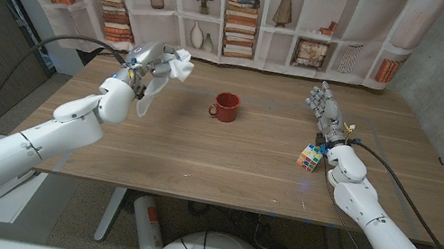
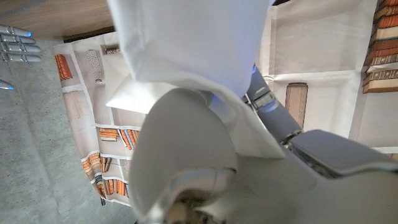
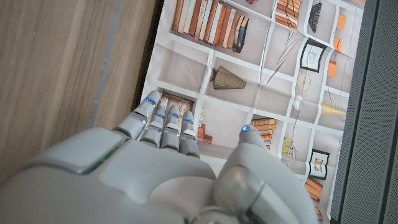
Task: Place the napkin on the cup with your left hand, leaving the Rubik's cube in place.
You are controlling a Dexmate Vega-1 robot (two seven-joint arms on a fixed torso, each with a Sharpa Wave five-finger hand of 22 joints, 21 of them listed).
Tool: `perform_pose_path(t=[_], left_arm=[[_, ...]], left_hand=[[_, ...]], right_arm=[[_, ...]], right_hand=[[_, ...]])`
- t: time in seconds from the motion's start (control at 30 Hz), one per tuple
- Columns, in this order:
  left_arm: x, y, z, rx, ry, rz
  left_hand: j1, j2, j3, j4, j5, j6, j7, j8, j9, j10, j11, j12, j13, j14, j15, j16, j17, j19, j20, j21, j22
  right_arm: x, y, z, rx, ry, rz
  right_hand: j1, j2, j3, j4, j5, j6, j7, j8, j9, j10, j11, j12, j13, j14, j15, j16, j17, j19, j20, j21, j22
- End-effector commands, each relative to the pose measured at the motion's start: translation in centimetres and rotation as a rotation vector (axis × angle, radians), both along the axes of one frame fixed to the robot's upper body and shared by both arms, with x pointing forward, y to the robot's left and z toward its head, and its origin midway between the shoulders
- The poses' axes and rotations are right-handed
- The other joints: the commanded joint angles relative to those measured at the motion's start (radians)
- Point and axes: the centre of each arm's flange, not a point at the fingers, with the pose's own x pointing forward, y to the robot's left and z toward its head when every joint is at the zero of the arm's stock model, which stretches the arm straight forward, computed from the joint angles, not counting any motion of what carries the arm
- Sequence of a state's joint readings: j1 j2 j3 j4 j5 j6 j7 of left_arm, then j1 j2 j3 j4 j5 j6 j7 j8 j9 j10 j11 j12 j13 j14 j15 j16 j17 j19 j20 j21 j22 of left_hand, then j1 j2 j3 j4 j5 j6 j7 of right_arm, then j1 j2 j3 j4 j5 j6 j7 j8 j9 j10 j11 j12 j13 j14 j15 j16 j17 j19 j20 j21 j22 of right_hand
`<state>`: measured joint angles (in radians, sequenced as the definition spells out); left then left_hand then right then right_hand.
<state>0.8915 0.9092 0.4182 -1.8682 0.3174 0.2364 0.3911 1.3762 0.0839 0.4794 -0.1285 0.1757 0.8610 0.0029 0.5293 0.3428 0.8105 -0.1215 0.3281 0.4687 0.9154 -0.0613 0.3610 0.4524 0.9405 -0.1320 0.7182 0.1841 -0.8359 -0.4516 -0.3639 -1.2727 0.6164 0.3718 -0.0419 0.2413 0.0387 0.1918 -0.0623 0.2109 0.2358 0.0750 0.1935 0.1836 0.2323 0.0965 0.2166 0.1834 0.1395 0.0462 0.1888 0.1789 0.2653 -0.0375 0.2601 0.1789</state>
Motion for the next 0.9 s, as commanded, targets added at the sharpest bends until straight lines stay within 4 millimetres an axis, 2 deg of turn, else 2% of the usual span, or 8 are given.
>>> perform_pose_path(t=[0.03,0.9], left_arm=[[-0.2,-1.1,0.6,0.036,-0.019,-0.031],[0.0,-3.5,2.1,0.097,-0.054,-0.088]], left_hand=[[-0.009,-0.003,-0.007,-0.002,-0.002,0.005,-0.003,0.005,0.001,0.004,-0.009,-0.002,0.004,0.057,-0.155,0.000,0.008,-0.006,-0.019,0.007,0.002],[-0.023,-0.015,-0.030,0.000,-0.002,0.006,-0.011,0.005,-0.008,0.004,-0.015,-0.015,0.020,0.043,-0.158,-0.001,0.036,-0.031,-0.016,0.021,0.002]], right_arm=[[-0.1,-0.5,0.1,0.002,-0.004,-0.002],[-1.1,-1.6,0.3,-0.001,-0.003,-0.023]], right_hand=[[0.008,0.006,0.003,-0.003,-0.002,0.009,0.003,0.003,0.005,0.010,0.001,-0.002,0.003,0.008,0.001,-0.001,0.005,0.012,-0.004,-0.002,0.005],[0.008,0.008,0.002,-0.005,-0.003,0.009,0.004,0.002,0.005,0.010,0.000,-0.003,0.003,0.009,-0.001,-0.001,0.006,0.015,-0.005,-0.008,0.005]])
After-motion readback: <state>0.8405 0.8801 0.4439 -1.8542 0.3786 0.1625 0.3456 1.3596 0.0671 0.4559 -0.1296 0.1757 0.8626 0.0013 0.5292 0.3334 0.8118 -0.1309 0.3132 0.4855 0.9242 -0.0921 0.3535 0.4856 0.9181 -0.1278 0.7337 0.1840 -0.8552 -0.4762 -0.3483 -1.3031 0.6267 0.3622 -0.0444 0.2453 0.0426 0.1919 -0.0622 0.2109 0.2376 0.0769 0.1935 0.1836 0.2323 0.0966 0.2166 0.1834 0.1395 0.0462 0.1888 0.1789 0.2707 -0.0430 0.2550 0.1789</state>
